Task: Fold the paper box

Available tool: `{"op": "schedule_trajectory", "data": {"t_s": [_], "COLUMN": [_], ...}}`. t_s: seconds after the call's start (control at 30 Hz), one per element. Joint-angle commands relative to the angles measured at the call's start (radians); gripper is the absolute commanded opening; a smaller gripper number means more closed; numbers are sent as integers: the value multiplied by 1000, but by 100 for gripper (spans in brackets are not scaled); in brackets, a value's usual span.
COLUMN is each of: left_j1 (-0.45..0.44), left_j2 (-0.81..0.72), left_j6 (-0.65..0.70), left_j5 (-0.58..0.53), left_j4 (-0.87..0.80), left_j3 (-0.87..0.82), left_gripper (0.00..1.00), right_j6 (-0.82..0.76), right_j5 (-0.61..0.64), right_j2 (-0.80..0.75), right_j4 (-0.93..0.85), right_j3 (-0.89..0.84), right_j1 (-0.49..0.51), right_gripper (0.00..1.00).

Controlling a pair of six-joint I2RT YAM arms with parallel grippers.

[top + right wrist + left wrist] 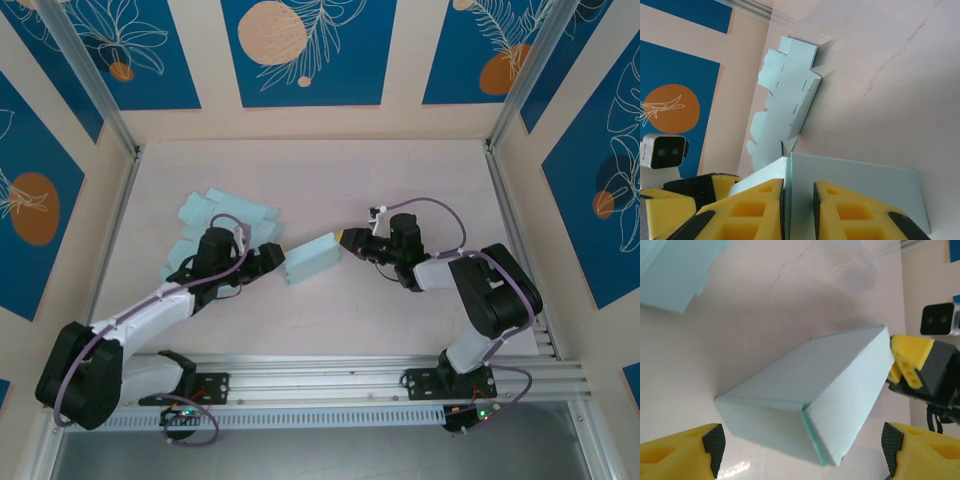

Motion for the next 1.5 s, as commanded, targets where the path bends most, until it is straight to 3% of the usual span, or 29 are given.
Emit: {"op": "schedule_trajectory", "data": {"t_s": [0.0, 0.17, 0.33, 0.6, 0.77, 0.97, 1.23, 1.47], "left_j1": [8, 3, -1, -3, -60, -142, -270, -285], "left_j2": [3, 86, 110, 121, 153, 128, 165, 211], "left_j6": [-47, -96, -97, -121, -88, 12, 148, 172], "left_j5": [45, 83, 84, 102, 95, 18, -79, -90], "left_j4": [-9, 156, 175, 196, 223, 197, 241, 263], "left_j3": [-48, -60, -49, -117, -134, -167, -187, -149], "left_gripper": [78, 76, 73, 36, 14, 9, 6, 6], "right_j6": [-41, -43, -40, -37, -41, -82, -97, -77], "right_j5": [63, 70, 78, 90, 90, 166, 295, 381], "right_j2": [63, 63, 61, 68, 39, -108, -419, -680], "right_j4": [-357, -364, -369, -379, -379, -507, -769, -1029], "right_j3": [-63, -59, -61, -56, -77, -135, -218, -210], "right_j1": [23, 36, 42, 40, 41, 57, 66, 86], "right_gripper": [22, 22, 21, 21, 19, 20, 24, 34]}}
